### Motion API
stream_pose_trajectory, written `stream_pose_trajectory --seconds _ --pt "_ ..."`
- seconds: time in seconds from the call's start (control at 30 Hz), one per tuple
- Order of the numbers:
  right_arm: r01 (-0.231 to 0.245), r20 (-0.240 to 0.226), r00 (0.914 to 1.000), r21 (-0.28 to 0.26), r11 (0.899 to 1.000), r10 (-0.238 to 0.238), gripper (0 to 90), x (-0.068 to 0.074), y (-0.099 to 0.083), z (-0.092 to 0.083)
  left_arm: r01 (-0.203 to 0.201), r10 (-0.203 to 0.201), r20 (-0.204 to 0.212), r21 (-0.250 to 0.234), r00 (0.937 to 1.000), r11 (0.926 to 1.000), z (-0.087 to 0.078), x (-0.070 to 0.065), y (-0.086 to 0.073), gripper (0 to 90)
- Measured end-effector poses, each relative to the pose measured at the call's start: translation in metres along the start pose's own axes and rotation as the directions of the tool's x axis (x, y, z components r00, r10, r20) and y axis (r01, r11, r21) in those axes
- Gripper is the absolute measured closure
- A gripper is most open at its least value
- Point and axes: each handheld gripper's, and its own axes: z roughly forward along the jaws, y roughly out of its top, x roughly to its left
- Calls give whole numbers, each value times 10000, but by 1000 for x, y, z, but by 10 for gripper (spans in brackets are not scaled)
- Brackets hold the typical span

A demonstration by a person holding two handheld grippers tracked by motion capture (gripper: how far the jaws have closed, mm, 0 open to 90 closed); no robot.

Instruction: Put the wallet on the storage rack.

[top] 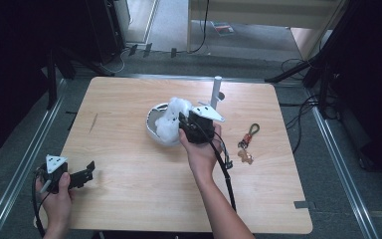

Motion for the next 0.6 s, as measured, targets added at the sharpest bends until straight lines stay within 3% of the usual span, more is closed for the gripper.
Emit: stream_pose_trajectory --seconds 0.2,0.33,0.53,0.6 --pt "205 86 9998 10 9998 -205 677 4 -4 0 -35 35 -9 8 10000 10000 0 0 0 2" --pt "685 162 9975 -21 9976 -685 670 10 -9 1 -55 55 47 34 10000 10000 1 0 0 2" --pt "970 119 9952 -30 9953 -970 663 18 -18 2 -35 35 42 37 10000 10000 1 0 0 2" --pt "1041 159 9944 35 9946 -1041 703 20 -20 3 -38 38 44 41 10000 10000 1 -1 0 2"
